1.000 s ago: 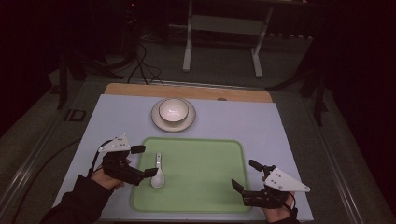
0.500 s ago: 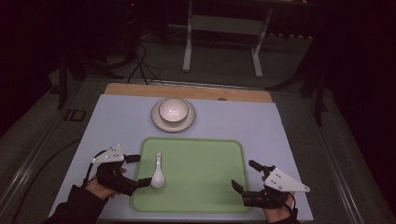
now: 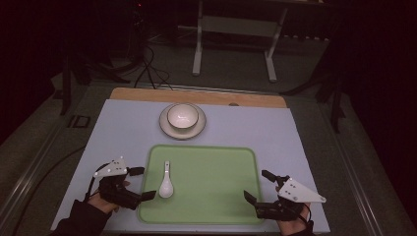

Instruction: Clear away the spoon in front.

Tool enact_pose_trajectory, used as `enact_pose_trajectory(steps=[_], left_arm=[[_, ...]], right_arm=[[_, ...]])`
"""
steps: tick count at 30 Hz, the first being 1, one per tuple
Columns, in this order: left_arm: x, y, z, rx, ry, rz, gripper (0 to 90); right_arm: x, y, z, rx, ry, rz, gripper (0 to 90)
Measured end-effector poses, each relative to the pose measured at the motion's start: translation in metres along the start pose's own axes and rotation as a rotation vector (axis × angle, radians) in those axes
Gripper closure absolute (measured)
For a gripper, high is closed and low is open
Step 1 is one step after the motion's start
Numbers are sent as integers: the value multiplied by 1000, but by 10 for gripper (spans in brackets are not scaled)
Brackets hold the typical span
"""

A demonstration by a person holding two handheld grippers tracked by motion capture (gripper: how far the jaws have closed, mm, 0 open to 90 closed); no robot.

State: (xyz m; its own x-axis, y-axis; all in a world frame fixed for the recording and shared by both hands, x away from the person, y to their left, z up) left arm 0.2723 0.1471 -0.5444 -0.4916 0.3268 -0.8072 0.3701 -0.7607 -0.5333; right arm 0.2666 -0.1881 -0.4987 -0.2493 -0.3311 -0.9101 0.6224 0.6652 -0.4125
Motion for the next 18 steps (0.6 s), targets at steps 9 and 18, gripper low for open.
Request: enact_pose_trajectory(steps=[9,18], left_arm=[[10,7,-5,-8,-5,-21,8],[11,8,-8,-4,-21,-7,8]], right_arm=[[5,3,2,-10,18,-13,130],[6,4,2,-15,17,-16,129]])
Point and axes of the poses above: each handheld gripper's, and its own axes: y roughly forward along the jaws, x roughly out of its underside, z roughly to its right, the point moved 9 cm from there along y, roughly forward along the jaws, and after that the axes turned 5 degrees about -z, right-handed, at the moved point
